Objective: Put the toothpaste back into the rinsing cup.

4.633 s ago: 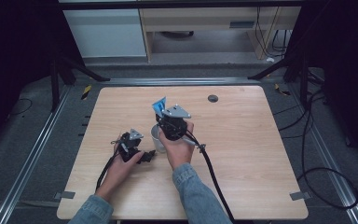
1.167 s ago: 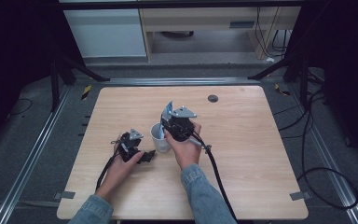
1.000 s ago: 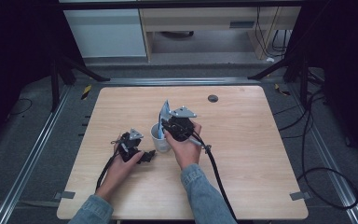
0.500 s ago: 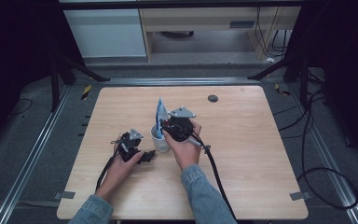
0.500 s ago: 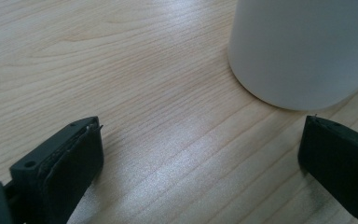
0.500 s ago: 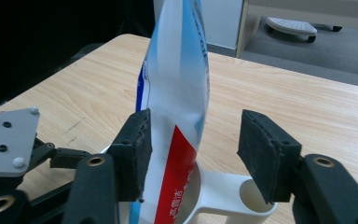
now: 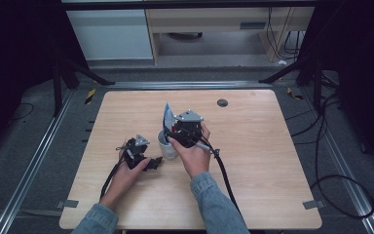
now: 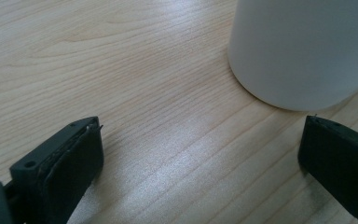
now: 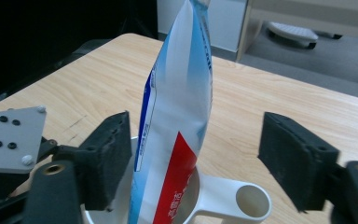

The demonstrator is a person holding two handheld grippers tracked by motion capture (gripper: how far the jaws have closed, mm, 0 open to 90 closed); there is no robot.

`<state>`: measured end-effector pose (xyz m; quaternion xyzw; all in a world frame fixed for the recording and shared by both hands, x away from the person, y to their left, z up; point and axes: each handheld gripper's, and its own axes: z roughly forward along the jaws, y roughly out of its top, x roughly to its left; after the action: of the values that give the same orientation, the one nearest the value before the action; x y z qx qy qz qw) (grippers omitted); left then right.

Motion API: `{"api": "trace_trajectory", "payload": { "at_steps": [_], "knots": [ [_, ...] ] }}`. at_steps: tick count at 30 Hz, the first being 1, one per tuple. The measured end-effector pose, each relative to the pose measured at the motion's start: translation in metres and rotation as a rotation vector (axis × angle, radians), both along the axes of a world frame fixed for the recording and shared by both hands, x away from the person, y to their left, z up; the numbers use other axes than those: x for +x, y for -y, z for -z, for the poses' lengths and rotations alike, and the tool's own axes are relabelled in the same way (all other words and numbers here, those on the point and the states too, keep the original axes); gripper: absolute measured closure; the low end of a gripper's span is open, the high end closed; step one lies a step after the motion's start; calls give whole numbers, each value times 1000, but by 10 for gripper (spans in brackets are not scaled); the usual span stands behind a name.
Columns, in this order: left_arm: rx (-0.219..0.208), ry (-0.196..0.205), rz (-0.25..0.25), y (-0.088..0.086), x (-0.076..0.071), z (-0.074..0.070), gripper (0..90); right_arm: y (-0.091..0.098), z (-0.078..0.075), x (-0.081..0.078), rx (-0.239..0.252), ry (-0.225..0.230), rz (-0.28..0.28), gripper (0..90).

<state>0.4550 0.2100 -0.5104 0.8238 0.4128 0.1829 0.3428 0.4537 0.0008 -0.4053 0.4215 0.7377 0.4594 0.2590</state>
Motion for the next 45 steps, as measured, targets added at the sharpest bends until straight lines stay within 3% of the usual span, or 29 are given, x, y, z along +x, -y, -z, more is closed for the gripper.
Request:
{"api": "trace_trajectory", "payload": {
  "at_steps": [3,9,21,29,38,45],
  "knots": [
    [0,0,0,0,0,0,0,-1,-2,0,-39,-16,4,171],
    [0,0,0,0,0,0,0,5,-10,-1,-71,-30,2,116],
    [3,-1,2,0,0,0,0,34,-20,-1,-155,-88,13,102],
    [4,-1,3,0,0,0,0,56,-22,-3,-164,-90,44,99],
    [6,-4,4,0,0,0,0,98,-20,-5,-186,-106,117,93],
    [6,-4,4,0,0,0,0,122,-16,-7,-183,-127,128,86]
  ]
}}
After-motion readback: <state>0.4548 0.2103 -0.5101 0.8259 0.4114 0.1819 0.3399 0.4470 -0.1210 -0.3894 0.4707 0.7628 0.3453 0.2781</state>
